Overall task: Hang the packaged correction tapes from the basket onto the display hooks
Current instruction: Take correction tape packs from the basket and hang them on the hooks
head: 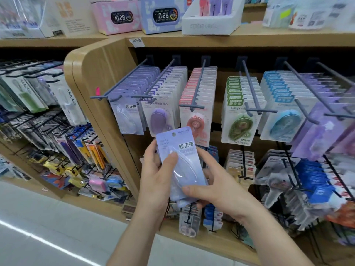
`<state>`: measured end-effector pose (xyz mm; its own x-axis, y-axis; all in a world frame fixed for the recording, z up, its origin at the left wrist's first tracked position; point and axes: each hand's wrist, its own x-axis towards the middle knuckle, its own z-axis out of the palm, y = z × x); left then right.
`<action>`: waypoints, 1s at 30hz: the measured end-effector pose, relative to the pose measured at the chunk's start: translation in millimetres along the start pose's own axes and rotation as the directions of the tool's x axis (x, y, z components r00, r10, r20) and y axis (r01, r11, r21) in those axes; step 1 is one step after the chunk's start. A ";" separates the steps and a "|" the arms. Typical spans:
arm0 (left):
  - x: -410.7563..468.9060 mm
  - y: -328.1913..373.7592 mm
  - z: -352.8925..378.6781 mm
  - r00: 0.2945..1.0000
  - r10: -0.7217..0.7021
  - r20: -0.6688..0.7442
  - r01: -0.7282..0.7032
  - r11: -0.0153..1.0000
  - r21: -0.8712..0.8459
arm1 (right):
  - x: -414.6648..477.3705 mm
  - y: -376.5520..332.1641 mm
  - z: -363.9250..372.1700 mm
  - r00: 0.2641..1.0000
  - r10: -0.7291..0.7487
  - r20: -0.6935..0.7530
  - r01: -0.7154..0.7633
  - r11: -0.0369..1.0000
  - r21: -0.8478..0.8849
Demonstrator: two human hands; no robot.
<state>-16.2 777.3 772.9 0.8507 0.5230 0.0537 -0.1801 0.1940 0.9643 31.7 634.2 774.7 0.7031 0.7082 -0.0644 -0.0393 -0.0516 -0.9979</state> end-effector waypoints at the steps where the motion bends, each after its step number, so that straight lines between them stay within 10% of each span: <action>1: 0.4 4.0 -0.7 1.000 -0.015 -0.008 0.015 1.000 -0.020 | -1.7 -0.1 -2.7 1.000 -0.013 -0.003 0.013 0.999 -0.046; 14: 6.8 17.2 -10.1 0.996 -0.080 -0.035 0.080 0.997 -0.002 | -12.0 -7.9 -16.7 0.998 -0.045 0.047 0.057 0.956 -0.289; 30: 7.2 15.1 -16.3 0.973 -0.119 -0.198 0.099 0.989 -0.106 | 0.1 5.6 -43.0 0.998 -0.021 -0.053 0.016 0.996 -0.093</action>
<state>-20.9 797.5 783.7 0.7516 0.6498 -0.1136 -0.1459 0.3317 0.9320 62.0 603.7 769.4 0.7402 0.6710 -0.0430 0.0381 -0.1057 -0.9937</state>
